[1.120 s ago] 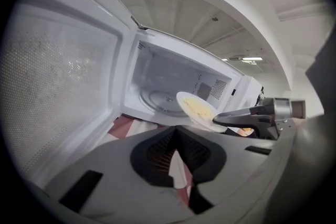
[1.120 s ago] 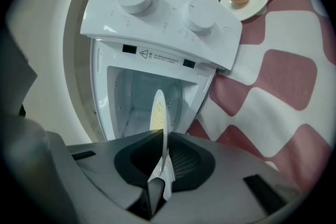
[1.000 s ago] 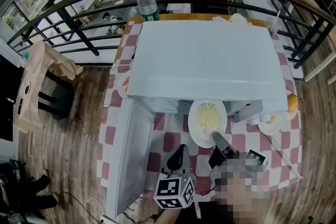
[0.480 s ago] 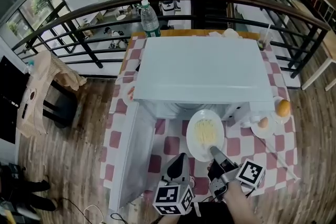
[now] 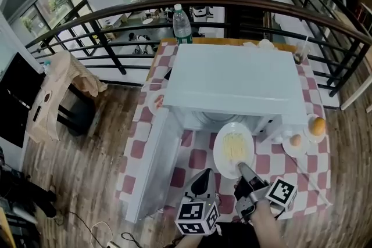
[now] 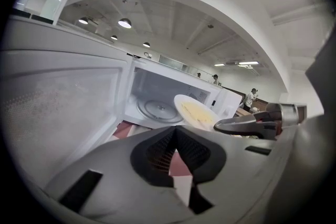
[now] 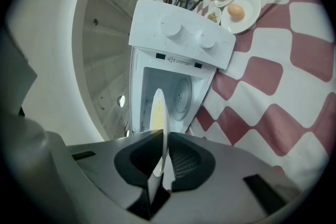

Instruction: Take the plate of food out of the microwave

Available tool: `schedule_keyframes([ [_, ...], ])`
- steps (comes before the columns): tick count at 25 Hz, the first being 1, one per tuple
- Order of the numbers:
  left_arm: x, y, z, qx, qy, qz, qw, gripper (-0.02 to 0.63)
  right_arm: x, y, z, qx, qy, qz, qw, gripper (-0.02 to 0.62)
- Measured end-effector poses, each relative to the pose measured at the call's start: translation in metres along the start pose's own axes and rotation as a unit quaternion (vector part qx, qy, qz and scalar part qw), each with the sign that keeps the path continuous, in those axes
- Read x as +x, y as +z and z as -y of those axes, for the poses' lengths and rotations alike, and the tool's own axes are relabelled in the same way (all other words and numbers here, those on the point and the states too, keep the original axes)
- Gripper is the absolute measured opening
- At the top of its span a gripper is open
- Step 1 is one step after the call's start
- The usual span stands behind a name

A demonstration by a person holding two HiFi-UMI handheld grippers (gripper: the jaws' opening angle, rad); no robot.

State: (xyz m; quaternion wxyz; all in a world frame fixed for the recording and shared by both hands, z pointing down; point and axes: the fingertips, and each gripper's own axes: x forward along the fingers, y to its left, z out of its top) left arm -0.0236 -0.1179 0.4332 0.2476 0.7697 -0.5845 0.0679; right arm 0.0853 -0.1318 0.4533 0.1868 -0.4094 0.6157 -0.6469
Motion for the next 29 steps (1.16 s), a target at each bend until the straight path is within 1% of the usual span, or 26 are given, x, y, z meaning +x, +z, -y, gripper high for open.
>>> schedule_keyframes([
  [3,0.001,0.002,0.0,0.007,0.003,0.001,1.0,0.006,0.003,0.0,-0.004,-0.003,0.004,-0.005,1.0,0.035],
  [8,0.004,0.004,0.001,0.005,0.005,0.001,1.0,0.006,0.006,0.0,-0.006,0.004,0.007,-0.009,1.0,0.037],
  [20,0.011,0.005,0.006,0.018,-0.003,-0.003,0.9998,0.006,0.01,0.0,-0.006,0.007,0.0,-0.011,1.0,0.037],
  [29,0.013,0.006,0.001,0.017,-0.001,-0.003,0.9999,0.006,0.012,0.002,-0.004,0.011,-0.005,-0.007,1.0,0.035],
])
